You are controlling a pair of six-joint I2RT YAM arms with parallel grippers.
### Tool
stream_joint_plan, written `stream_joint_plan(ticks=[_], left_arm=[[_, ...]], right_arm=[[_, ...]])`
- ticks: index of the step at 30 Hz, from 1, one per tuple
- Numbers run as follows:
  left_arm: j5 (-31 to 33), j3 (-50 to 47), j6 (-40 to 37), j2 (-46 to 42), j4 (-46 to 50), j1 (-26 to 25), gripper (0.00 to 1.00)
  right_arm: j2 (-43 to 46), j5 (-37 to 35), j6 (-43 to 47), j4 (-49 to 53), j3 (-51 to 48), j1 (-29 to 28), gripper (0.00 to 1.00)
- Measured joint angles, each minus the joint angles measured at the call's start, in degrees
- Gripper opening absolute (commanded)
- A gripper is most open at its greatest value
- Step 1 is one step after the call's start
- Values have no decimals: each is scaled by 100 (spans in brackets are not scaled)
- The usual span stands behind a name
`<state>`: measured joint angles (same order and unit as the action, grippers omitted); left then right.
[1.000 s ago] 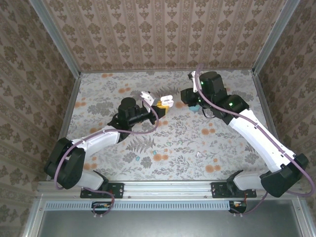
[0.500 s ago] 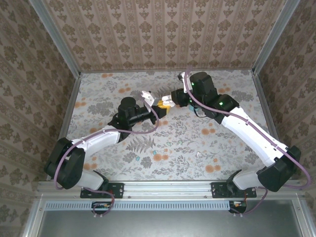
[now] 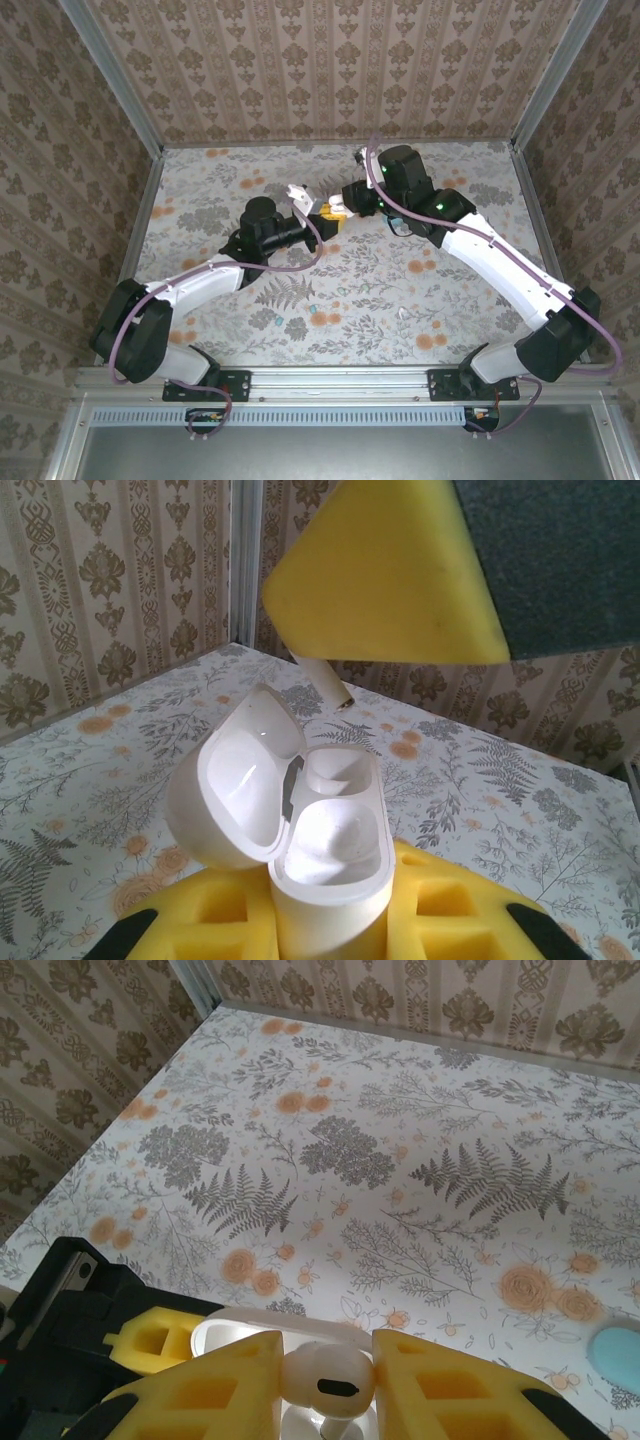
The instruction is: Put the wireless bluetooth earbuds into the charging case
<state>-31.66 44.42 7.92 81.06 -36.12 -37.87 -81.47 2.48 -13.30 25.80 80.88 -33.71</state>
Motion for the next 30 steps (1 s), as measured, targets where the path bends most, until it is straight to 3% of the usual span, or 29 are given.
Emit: stream_joint_plan(ticks=[30], left_arm=[[168,0,284,-2,-68,2,21]], right_arm=[[-35,120,361,-393,-435,0,30]])
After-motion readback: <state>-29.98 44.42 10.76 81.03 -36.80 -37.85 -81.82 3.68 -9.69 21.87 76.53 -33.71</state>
